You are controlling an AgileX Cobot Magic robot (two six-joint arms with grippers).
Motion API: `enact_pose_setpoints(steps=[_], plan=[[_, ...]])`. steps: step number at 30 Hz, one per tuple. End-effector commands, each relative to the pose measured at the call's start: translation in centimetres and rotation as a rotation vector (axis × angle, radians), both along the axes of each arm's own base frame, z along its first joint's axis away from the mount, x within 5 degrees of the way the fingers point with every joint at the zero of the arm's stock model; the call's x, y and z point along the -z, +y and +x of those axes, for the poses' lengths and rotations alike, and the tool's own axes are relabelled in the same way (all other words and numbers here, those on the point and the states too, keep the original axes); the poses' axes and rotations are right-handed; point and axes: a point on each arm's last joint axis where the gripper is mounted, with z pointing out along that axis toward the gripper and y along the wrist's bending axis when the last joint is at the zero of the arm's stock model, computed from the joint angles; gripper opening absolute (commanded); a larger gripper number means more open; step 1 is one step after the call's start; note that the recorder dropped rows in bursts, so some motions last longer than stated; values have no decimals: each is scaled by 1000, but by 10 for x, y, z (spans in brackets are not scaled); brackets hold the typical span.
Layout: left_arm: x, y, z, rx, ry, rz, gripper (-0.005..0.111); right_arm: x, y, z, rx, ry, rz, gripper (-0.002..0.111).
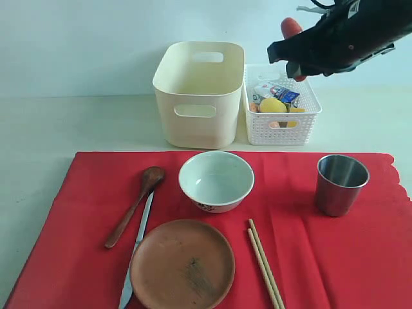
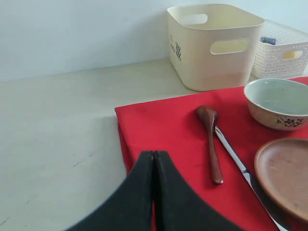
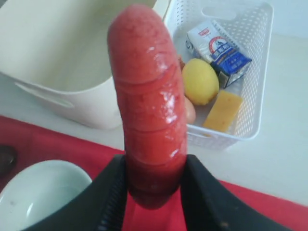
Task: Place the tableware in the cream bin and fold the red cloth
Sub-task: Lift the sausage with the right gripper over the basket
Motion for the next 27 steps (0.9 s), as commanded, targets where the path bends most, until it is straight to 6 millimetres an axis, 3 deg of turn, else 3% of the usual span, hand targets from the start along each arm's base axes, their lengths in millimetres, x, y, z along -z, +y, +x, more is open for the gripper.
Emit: enact_pose_setpoints(steps=[1,15,21,27], plan=[[0,0,0,-4,-10,-1,0,-1,-5,29,15,-41,-7,0],[0,0,0,-4,-10,-1,0,59,-16,125,54,8,-47,0],[0,0,0,-4,-10,-1,0,92,-10,152,15,73,-91,0],[0,0,0,-4,-10,-1,0,122,-8,163,-9,117,-123,0]])
